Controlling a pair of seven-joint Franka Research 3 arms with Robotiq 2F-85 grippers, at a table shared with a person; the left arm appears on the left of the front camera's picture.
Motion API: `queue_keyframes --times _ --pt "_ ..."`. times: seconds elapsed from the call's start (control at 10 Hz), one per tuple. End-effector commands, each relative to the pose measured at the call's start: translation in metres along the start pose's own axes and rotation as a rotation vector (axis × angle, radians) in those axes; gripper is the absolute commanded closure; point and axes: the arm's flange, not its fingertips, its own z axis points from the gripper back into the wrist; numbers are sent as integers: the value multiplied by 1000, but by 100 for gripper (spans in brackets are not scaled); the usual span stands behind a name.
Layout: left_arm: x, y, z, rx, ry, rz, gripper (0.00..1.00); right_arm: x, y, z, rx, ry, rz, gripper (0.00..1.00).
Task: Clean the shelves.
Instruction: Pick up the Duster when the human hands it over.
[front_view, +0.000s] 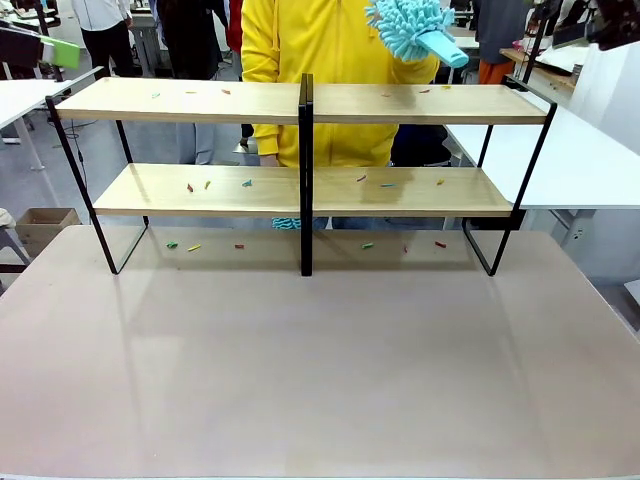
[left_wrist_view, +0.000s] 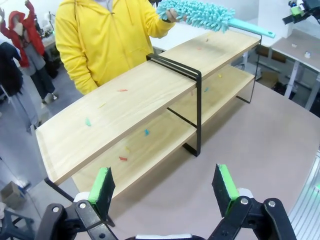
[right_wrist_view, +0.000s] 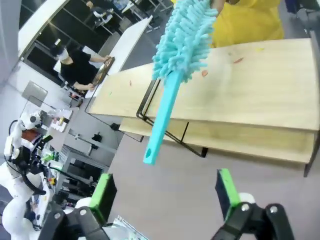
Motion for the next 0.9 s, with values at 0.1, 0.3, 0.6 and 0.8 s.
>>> queue_keyframes --times 0.1,0.3,0.6,0.8 --pt "0 0 -1 0 0 11 0 1 -6 -10 63 80 -72 0" --pt "0 0 -1 0 0 11 0 44 -27 -41 149 117 -265 0" --pt "0 0 -1 0 0 11 0 77 -37 -108 192 184 -335 0" --pt "0 0 -1 0 0 11 0 84 -46 -141 197 212 -382 0"
